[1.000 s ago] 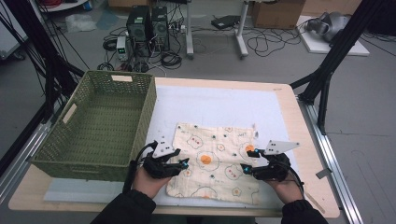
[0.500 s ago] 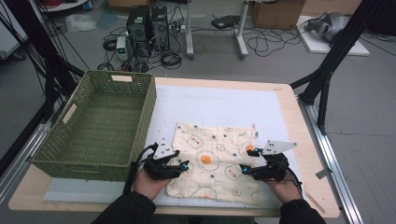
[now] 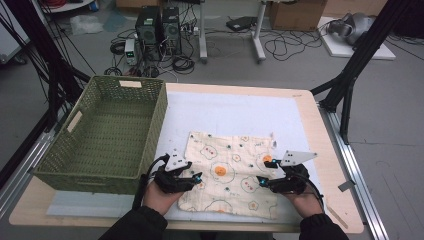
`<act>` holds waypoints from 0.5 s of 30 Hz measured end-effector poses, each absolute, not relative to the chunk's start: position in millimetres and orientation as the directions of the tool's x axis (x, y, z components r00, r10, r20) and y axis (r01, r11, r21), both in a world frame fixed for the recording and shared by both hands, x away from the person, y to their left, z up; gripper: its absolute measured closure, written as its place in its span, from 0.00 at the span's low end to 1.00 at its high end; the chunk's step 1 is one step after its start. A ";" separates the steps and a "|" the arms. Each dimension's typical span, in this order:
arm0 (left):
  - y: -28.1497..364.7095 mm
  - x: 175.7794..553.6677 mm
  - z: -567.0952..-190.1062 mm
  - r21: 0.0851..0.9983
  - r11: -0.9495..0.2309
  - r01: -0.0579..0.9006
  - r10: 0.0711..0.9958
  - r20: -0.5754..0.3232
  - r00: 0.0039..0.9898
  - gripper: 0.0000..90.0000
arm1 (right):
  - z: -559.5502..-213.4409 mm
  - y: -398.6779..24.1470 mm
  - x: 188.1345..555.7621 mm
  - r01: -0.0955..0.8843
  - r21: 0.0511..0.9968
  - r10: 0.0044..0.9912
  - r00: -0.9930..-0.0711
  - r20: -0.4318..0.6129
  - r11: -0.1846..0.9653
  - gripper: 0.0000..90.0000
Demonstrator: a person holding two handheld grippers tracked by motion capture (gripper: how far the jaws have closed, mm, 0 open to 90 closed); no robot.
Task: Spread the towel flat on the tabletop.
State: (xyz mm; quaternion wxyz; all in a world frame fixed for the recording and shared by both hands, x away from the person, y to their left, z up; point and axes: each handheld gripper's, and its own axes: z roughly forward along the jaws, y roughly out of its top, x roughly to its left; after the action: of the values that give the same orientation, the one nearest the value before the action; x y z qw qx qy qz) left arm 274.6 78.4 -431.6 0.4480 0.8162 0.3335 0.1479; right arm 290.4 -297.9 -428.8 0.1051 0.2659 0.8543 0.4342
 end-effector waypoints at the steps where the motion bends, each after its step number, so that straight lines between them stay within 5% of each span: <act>1: 78.0 274.4 -431.7 0.827 -0.381 0.414 0.678 -0.054 0.733 0.55 | -429.0 -297.6 290.2 0.360 0.795 0.538 -0.842 0.050 0.489 0.44; 15: 77.1 282.1 -443.4 0.748 -0.470 0.468 0.686 -0.023 0.727 0.95 | -439.9 -292.0 283.7 0.369 0.693 0.459 -0.886 0.062 0.619 0.90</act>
State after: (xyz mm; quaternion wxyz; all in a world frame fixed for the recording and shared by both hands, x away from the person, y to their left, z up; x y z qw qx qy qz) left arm 282.1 77.1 -443.4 0.3853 0.8457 0.3411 0.1416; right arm 283.7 -292.0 -439.9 0.0608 0.2308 0.8976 0.3705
